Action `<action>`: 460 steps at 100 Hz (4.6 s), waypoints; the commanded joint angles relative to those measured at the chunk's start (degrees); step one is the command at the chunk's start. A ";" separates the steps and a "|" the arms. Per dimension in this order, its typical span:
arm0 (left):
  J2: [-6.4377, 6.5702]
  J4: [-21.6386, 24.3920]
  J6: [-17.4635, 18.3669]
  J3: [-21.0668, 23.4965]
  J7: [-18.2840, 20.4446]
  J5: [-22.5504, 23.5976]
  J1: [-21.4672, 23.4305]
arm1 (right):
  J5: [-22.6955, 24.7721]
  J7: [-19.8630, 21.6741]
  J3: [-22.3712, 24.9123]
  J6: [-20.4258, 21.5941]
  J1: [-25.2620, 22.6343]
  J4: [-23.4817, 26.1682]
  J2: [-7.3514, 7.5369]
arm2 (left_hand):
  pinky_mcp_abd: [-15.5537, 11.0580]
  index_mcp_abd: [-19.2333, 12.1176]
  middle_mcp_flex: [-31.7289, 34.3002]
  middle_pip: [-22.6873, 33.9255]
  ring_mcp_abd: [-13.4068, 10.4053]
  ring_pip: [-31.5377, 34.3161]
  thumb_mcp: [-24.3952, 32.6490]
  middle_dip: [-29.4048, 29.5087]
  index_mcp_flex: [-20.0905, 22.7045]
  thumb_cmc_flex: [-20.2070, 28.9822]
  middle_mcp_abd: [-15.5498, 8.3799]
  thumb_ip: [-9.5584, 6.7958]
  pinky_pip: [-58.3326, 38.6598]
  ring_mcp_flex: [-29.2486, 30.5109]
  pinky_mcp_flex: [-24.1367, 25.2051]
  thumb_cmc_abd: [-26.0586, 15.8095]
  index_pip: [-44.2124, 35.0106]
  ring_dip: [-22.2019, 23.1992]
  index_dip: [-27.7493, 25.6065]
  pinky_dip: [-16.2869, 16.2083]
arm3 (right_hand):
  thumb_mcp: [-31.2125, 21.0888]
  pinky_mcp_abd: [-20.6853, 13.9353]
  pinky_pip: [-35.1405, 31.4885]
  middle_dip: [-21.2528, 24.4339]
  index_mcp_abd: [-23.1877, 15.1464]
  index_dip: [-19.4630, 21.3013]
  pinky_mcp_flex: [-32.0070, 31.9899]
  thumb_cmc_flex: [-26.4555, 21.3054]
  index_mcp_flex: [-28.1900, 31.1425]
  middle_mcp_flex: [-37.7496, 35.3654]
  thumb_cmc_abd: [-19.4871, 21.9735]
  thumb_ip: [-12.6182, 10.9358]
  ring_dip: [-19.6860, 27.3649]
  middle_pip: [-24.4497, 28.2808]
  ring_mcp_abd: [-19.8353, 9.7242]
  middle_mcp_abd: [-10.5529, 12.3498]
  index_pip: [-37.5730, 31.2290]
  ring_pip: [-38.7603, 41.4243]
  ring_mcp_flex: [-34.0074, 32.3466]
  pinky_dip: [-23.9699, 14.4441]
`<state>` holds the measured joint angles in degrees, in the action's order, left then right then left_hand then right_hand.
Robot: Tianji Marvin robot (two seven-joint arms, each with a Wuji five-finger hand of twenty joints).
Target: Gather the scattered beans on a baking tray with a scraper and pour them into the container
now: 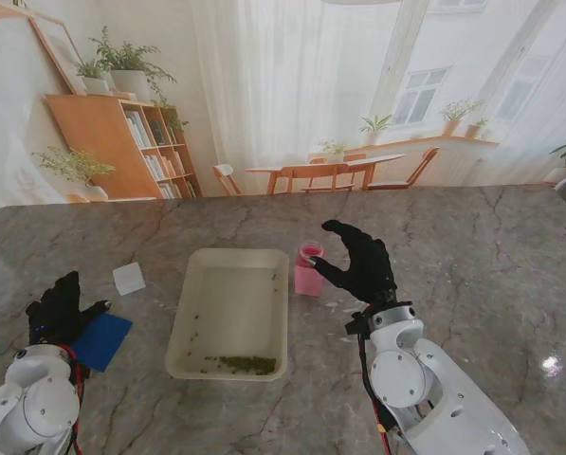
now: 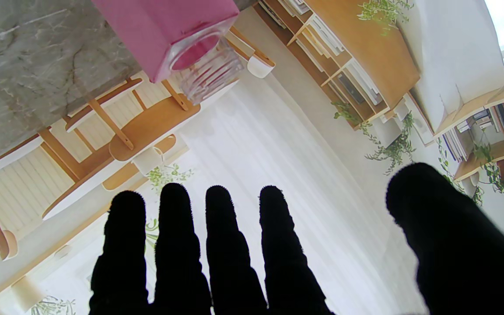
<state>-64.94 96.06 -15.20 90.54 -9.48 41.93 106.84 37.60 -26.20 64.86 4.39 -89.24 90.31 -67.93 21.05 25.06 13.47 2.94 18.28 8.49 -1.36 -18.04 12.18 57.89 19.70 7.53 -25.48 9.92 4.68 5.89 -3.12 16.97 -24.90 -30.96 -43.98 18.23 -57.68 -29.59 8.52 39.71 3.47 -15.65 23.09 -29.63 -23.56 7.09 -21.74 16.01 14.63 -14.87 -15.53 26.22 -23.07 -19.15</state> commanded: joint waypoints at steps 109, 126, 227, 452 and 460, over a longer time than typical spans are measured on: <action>3.59 -3.68 -15.22 -27.13 19.56 7.64 -23.69 | -0.71 -0.15 1.42 0.40 -0.88 0.04 -0.15 | 0.38 6.91 10.71 2.39 7.79 4.24 -0.70 -6.94 9.42 -7.33 7.20 -5.92 -11.07 4.47 -1.84 -5.04 -3.48 8.53 -8.57 -4.16 | 1.10 0.29 0.69 0.19 -1.33 -1.14 -0.21 -0.16 1.40 -0.78 1.30 -1.99 -1.03 -1.02 -0.73 0.92 -0.86 -0.71 -0.97 -0.99; 3.81 -7.94 -15.15 -30.14 20.87 6.52 -27.44 | -0.88 -0.01 1.55 0.39 -0.91 0.07 -0.15 | 0.31 7.14 10.22 2.52 7.68 4.36 -0.43 -6.71 8.84 -6.41 7.23 -6.04 -10.86 4.25 -1.90 -4.46 -3.27 8.45 -7.97 -4.16 | 1.10 0.29 0.69 0.20 -1.34 -1.14 -0.21 -0.15 1.40 -0.74 1.29 -2.00 -1.04 -1.06 -0.78 0.96 -0.86 -0.71 -0.99 -0.99; 2.74 -22.03 -18.86 -45.35 19.85 0.20 -39.07 | -0.51 -0.03 2.30 -0.32 -1.43 0.59 -0.08 | 0.81 2.20 14.06 20.04 7.00 19.02 -0.04 -31.99 18.28 2.24 2.50 -6.33 -23.25 8.10 -2.08 -0.75 -10.52 24.63 -14.12 -10.12 | 1.18 0.29 0.69 0.17 -1.39 -1.17 -0.21 -0.18 1.41 -0.90 1.38 -2.01 -1.09 -1.09 -0.75 0.89 -0.88 -0.70 -1.05 -0.99; -12.73 -16.44 -13.41 -18.92 -15.10 -54.26 -27.11 | -0.09 -0.51 3.69 -2.05 -2.46 1.56 -0.10 | -9.05 14.93 49.11 25.99 -5.13 32.13 62.66 -41.59 22.95 6.06 -7.30 -15.46 -53.93 56.20 -61.36 35.03 -75.56 30.70 -65.05 12.32 | 1.38 0.26 0.62 0.05 -1.30 -1.11 -0.10 -0.33 1.58 -1.10 1.65 -2.04 -1.21 -0.76 -0.81 0.91 -1.03 -0.40 -1.13 -1.03; -12.71 -16.24 -12.90 -18.69 -15.32 -54.51 -26.89 | -0.09 -0.55 3.71 -2.09 -2.49 1.59 -0.11 | -9.36 14.93 48.89 26.27 -5.61 32.37 63.13 -42.84 22.20 6.21 -7.45 -14.34 -54.13 56.32 -61.55 34.91 -75.47 34.26 -65.05 8.25 | 1.41 0.26 0.62 0.06 -1.30 -1.12 -0.10 -0.31 1.50 -1.05 1.67 -2.04 -1.20 -0.78 -0.83 0.97 -0.99 -0.40 -1.11 -1.04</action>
<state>-77.20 79.03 -28.46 71.81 -24.87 -12.85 79.85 37.54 -27.35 68.50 2.42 -91.52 91.73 -68.00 22.83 28.62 60.13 23.79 21.51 38.11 51.84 -58.45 36.94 56.39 22.42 -4.58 -72.31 61.56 -53.87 40.20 -80.49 48.59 -89.29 -16.43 -43.98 18.25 -57.67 -29.59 8.45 39.70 3.52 -15.66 23.70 -30.24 -23.56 7.09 -21.75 15.83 14.63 -14.83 -16.13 26.20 -23.46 -19.15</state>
